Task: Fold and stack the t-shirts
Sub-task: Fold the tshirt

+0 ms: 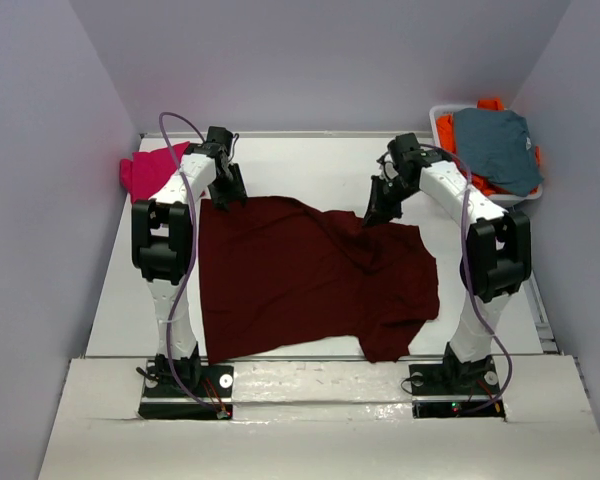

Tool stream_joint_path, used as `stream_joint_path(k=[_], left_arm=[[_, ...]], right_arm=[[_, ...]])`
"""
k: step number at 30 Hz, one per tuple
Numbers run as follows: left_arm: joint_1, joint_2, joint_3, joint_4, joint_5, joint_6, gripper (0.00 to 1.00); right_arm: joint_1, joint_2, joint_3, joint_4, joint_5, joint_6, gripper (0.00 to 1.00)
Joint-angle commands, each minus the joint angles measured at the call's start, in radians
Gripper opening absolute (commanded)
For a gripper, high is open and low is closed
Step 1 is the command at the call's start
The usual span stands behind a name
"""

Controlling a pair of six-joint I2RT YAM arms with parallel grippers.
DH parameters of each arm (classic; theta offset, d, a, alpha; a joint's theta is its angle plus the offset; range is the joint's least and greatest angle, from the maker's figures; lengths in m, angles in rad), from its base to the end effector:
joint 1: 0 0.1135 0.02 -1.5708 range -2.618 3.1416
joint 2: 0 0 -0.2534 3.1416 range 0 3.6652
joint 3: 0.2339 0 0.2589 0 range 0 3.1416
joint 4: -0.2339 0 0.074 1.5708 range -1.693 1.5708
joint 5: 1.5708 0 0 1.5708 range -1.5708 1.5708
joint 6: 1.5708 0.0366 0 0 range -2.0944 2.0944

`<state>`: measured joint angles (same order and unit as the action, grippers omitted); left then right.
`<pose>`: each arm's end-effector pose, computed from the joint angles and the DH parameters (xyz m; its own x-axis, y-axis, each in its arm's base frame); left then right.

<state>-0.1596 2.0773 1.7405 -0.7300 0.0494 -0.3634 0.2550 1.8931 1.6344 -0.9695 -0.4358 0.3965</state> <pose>0.4478 -0.0739 0.2117 -0.8729 -0.2191 -0.4360 -0.1369 0.9676 -0.2121 0.3784 0.1146 0.2465 -0.9820 0.1058 -0.1563 0.0145 0.8679 0.4965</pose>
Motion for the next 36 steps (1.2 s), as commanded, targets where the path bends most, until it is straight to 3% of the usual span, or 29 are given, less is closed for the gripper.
stream_joint_path(k=[1,16,19,20,23,25,30,36], left_arm=[[0.006,-0.037,-0.006,-0.006,0.003,0.011,0.53],[0.006,-0.029,-0.001,-0.009,0.004,0.012,0.53],[0.006,-0.026,0.002,-0.009,0.006,0.012,0.53],[0.006,-0.025,0.005,-0.011,0.006,0.012,0.53],[0.006,-0.026,0.007,-0.012,0.006,0.014,0.53],[0.006,-0.026,0.005,-0.013,0.004,0.012,0.53],[0.006,-0.028,0.002,-0.011,0.004,0.014,0.53],[0.006,-0.028,0.004,-0.012,0.006,0.012,0.53]], right_arm=[[0.062,-0.042,-0.037,-0.020,-0.078,-0.056,0.07],[0.211,0.053,-0.166,0.031,-0.133,-0.056,0.08],[0.220,0.070,-0.188,0.046,-0.116,-0.048,0.31],[0.221,0.078,-0.192,0.054,-0.088,-0.039,0.45],[0.221,0.075,-0.188,0.064,-0.028,-0.012,0.63],[0.221,0.070,-0.171,0.064,0.002,-0.001,0.68],[0.221,0.064,-0.145,0.075,0.090,0.053,0.70],[0.221,0.092,-0.166,0.135,0.089,0.097,0.62]])
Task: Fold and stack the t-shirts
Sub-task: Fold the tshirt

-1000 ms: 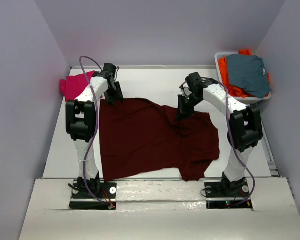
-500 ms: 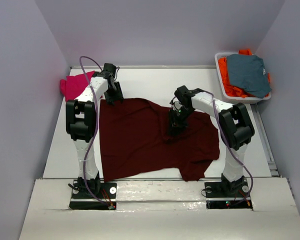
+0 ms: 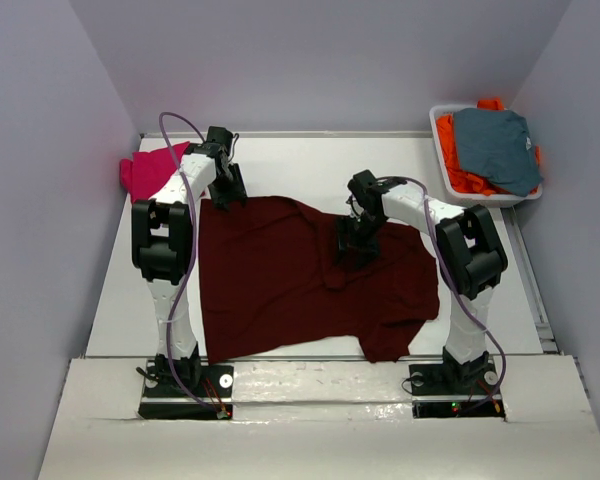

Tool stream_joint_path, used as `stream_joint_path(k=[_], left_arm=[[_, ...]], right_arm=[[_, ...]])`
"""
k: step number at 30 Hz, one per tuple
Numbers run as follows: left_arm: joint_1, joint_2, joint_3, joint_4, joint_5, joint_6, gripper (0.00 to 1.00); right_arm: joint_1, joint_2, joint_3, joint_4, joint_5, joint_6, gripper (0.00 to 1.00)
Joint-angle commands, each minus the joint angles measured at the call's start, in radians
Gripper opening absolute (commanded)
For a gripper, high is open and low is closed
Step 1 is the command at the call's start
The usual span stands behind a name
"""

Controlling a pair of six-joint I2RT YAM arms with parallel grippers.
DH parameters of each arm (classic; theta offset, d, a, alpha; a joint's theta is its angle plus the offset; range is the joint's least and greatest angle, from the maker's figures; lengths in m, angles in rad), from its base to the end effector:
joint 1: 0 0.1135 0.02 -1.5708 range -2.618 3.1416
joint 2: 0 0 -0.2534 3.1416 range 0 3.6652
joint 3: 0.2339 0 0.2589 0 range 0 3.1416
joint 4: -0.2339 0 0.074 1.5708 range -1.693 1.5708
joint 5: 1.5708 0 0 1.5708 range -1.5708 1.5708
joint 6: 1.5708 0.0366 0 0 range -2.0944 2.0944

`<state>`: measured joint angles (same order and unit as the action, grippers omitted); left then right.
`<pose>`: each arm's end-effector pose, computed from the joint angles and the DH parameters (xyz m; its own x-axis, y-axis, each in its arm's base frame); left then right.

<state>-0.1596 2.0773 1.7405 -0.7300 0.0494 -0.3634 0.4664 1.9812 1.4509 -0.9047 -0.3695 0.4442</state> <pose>0.4478 -0.0739 0.2117 -0.8729 -0.2191 -0.4360 -0.1369 0.9676 -0.2121 0.3365 0.1842 0.1631 -0.9981 -0.0538 0.0315 -0.0377 0.9237 0.3813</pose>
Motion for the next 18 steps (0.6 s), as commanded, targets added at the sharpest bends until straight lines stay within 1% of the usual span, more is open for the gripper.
stream_joint_path(k=[1,5,8,18], left_arm=[[0.006,-0.028,0.004,-0.012,0.007,0.012,0.53],[0.006,-0.028,0.004,-0.011,0.009,0.012,0.53],[0.006,-0.029,0.002,-0.009,0.007,0.012,0.53],[0.006,-0.026,0.007,-0.011,0.009,0.012,0.53]], right_arm=[[0.009,0.004,0.014,0.079,0.018,0.054,0.60],[0.009,0.040,0.000,0.124,-0.035,0.074,0.46],[0.009,0.047,-0.004,0.142,-0.054,0.079,0.43],[0.009,0.054,-0.041,0.158,-0.072,0.071,0.42]])
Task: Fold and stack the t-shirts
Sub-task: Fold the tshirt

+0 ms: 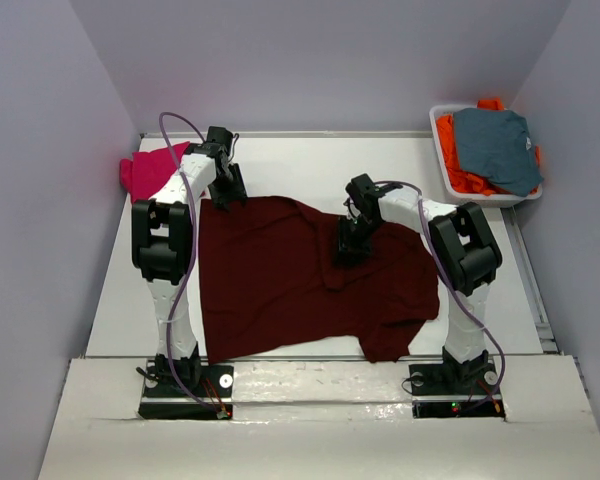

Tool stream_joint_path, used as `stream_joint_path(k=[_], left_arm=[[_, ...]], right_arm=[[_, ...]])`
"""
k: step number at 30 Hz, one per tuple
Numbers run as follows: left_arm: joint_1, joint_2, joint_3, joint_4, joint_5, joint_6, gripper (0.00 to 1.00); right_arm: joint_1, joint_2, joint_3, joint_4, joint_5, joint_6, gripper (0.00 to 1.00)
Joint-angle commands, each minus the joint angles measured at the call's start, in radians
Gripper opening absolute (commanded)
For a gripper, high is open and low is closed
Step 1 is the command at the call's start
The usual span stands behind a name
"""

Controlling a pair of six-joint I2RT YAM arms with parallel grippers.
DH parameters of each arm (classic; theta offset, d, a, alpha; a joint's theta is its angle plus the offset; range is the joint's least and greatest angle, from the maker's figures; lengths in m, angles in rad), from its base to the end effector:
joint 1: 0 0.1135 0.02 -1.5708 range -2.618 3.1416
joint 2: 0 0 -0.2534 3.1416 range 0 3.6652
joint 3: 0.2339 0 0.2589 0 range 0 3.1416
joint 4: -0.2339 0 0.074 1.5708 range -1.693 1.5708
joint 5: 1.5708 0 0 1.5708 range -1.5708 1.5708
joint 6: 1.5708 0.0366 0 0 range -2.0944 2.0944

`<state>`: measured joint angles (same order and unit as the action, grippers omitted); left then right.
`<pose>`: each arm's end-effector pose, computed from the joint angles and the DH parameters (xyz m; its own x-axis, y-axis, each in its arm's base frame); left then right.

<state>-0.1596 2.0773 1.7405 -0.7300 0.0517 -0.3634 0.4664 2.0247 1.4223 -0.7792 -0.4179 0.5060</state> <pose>0.4478 -0.0740 0.2117 -0.8732 -0.2190 -0.4353 -0.1359 0.9673 -0.2140 0.3442 0.1899 0.1424 -0.9996 -0.0073 0.0287 0.0061 0.8981 0.4398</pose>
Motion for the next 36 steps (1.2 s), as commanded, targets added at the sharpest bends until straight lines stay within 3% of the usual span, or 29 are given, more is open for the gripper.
stream_joint_path(k=[1,6,14,21,30,36], left_arm=[[0.006,-0.026,0.007,-0.011,0.007,0.012,0.53],[0.006,-0.028,0.008,-0.014,0.004,0.012,0.53],[0.006,-0.029,0.011,-0.017,0.002,0.012,0.53],[0.006,-0.031,0.008,-0.017,0.000,0.015,0.53],[0.006,-0.036,0.002,-0.014,0.000,0.014,0.53],[0.006,-0.039,0.002,-0.016,0.000,0.014,0.53]], right_arm=[[0.018,0.009,-0.014,0.031,-0.022,0.009,0.41],[0.018,0.003,0.000,0.005,0.062,-0.004,0.41],[0.018,0.029,0.012,0.046,0.031,0.031,0.39],[0.018,0.029,0.038,0.009,0.123,0.019,0.37],[0.018,0.035,0.032,0.026,0.134,0.046,0.37],[0.018,0.048,0.053,0.038,0.102,0.055,0.07]])
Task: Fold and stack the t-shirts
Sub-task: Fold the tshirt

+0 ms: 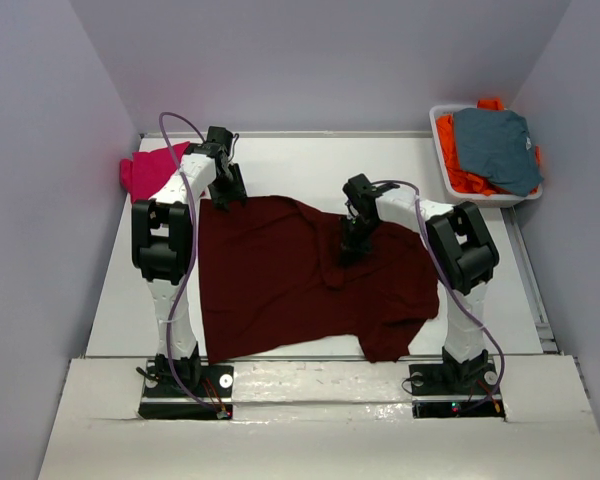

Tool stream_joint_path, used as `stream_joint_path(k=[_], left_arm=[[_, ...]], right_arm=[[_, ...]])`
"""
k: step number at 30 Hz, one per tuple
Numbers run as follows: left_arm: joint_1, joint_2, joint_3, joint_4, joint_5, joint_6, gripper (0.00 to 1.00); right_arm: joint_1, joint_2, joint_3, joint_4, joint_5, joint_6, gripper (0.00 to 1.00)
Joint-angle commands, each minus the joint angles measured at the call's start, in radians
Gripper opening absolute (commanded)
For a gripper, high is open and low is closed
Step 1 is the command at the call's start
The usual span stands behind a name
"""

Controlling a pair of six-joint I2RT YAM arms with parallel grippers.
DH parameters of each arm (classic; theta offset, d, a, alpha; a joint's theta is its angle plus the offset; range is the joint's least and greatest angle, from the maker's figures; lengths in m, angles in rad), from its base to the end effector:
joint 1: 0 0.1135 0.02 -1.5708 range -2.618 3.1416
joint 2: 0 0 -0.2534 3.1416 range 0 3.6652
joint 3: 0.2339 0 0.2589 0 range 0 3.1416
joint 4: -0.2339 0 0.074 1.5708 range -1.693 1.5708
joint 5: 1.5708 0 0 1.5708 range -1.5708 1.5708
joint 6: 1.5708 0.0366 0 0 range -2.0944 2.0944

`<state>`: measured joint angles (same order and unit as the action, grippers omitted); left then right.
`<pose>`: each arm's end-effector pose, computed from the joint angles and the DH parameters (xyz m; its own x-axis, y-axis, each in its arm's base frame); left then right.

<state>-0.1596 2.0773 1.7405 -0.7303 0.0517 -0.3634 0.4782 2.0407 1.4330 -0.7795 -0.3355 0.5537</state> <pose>0.4478 -0.0740 0.2117 -0.8734 -0.2190 -0.4351 -0.1360 0.9674 -0.2139 0.3457 0.1927 0.1382 -0.9990 0.0414 0.0149 0.0440 0.9275 0.3713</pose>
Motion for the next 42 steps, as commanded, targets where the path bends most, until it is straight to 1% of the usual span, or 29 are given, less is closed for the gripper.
stream_joint_path(k=[1,8,12,20,26,27,30,31,35,38,42], left_arm=[[0.006,-0.039,0.002,-0.015,0.000,0.014,0.53],[0.006,-0.042,-0.002,-0.014,-0.001,0.014,0.53],[0.006,-0.042,-0.002,-0.012,-0.001,0.014,0.53],[0.006,-0.037,0.005,-0.012,-0.001,0.012,0.53],[0.006,-0.042,0.004,-0.015,-0.015,0.012,0.53],[0.006,-0.043,0.002,-0.015,-0.016,0.012,0.53],[0.006,-0.048,-0.002,-0.012,-0.016,0.012,0.53],[0.006,-0.048,-0.002,-0.012,-0.016,0.012,0.53],[0.006,-0.049,-0.002,-0.015,-0.018,0.009,0.53],[0.006,-0.052,-0.004,-0.017,-0.018,0.009,0.53],[0.006,-0.062,-0.015,-0.017,-0.023,0.009,0.53]], right_arm=[[0.007,0.033,0.047,0.037,0.016,0.009,0.07],[0.007,0.021,0.110,0.002,0.024,0.005,0.07],[0.007,-0.007,0.197,-0.071,0.084,-0.005,0.07],[-0.004,0.015,0.515,-0.227,0.184,-0.044,0.07],[-0.041,0.110,0.699,-0.316,0.222,-0.060,0.07],[-0.065,0.119,0.742,-0.326,0.225,-0.060,0.07],[-0.092,0.167,0.802,-0.343,0.225,-0.063,0.07],[-0.101,0.182,0.857,-0.352,0.225,-0.064,0.07],[-0.147,0.271,0.990,-0.383,0.211,-0.067,0.07],[-0.179,0.323,1.059,-0.376,0.190,-0.064,0.07],[-0.219,0.357,1.089,-0.316,0.159,-0.063,0.07]])
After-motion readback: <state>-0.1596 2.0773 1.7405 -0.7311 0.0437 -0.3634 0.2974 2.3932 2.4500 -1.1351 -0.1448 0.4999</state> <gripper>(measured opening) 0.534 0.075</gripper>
